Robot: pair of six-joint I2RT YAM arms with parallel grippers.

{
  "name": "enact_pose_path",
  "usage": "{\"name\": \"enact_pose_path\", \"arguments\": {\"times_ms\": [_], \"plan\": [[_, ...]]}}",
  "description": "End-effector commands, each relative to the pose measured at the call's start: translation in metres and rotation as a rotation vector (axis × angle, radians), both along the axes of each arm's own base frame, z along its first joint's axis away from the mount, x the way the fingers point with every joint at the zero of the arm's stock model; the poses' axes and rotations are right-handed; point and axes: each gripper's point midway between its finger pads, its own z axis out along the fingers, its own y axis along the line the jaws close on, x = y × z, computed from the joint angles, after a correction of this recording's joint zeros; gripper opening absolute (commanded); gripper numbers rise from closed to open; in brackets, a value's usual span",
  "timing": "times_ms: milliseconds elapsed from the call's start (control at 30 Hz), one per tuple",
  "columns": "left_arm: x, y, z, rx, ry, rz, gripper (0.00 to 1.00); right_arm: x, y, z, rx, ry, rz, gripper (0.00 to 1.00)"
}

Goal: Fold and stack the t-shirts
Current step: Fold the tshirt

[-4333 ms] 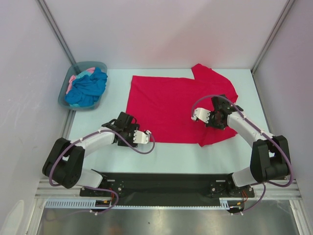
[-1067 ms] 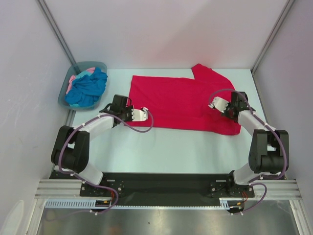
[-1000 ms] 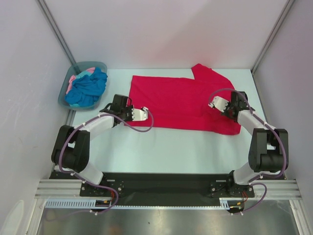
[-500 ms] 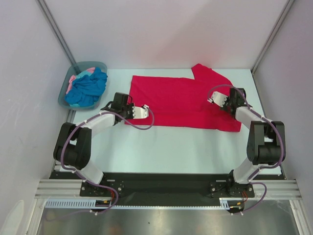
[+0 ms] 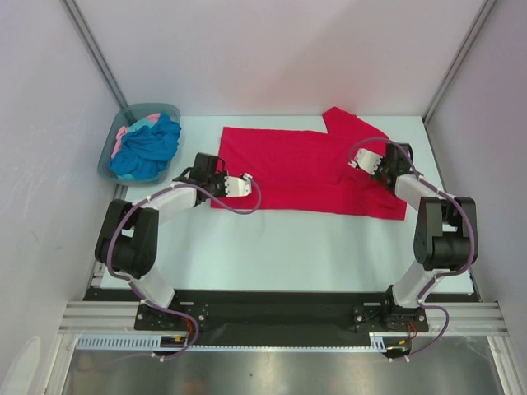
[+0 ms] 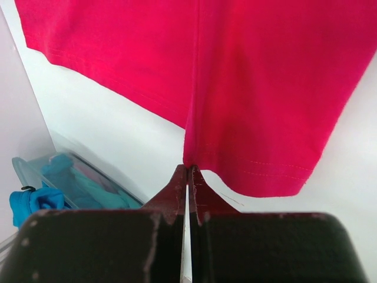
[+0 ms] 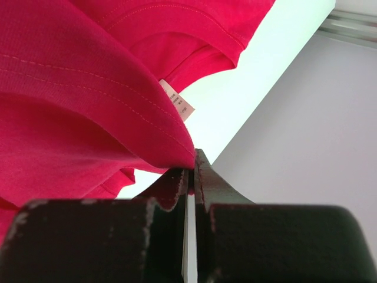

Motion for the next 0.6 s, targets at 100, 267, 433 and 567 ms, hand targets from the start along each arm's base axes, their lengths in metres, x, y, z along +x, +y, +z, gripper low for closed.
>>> {"name": "enact_pose_path", "arguments": {"times_ms": [100, 267, 433, 567], "plan": [[0.027, 0.0, 0.018, -0.004, -0.072, 0.019, 0.0, 0.016, -0.005, 0.017, -0.018, -0.062, -0.018, 0.0], [0.033, 0.001, 0.018, 0.004, -0.08, 0.015, 0.0, 0.017, -0.005, 0.015, -0.017, -0.062, -0.019, 0.0], [0.04, 0.001, 0.017, 0.005, -0.083, 0.018, 0.0, 0.02, -0.006, 0.015, -0.017, -0.069, -0.023, 0.0], [0.045, 0.002, 0.015, 0.006, -0.082, 0.022, 0.0, 0.023, -0.006, 0.014, -0.019, -0.074, -0.023, 0.0]]}}
